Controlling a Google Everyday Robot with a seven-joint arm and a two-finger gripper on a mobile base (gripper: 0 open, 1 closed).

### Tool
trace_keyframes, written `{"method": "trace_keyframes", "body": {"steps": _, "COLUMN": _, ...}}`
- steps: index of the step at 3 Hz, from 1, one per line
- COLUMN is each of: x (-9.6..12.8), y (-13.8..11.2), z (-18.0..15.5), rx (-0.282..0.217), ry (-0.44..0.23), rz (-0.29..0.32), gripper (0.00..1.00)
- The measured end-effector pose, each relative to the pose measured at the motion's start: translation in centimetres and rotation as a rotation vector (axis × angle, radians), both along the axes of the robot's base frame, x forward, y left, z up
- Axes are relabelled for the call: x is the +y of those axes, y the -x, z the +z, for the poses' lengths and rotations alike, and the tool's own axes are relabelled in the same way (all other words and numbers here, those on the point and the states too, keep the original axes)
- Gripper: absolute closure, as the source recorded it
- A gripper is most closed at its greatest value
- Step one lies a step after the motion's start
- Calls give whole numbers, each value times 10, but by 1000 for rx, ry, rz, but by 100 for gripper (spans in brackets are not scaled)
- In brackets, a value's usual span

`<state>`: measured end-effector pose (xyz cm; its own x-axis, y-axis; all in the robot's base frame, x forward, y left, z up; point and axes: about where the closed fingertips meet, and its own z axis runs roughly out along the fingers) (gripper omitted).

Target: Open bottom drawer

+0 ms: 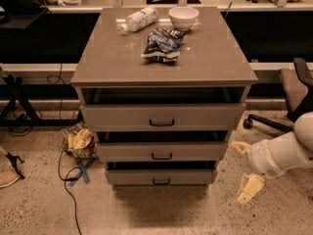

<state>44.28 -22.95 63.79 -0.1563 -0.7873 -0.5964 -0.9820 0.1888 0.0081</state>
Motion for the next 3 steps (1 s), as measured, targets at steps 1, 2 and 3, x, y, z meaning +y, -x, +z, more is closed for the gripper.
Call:
{"method": "trace_keyframes", "body": {"steps": 1, "x": 17, "y": -16, "z": -128, "rx": -7, "ry": 28, "rz": 108, "gripper": 0}}
{"method": "trace_keyframes", "body": {"steps": 2, "x": 49, "y": -19, "z": -210, "rx": -39, "ry": 91, "rz": 197, "gripper": 0}}
{"method": "trace_keyframes", "body": {"steps": 3, "x": 50, "y": -33, "z": -216, "rx": -83, "ry": 104, "rz": 177, "gripper": 0}}
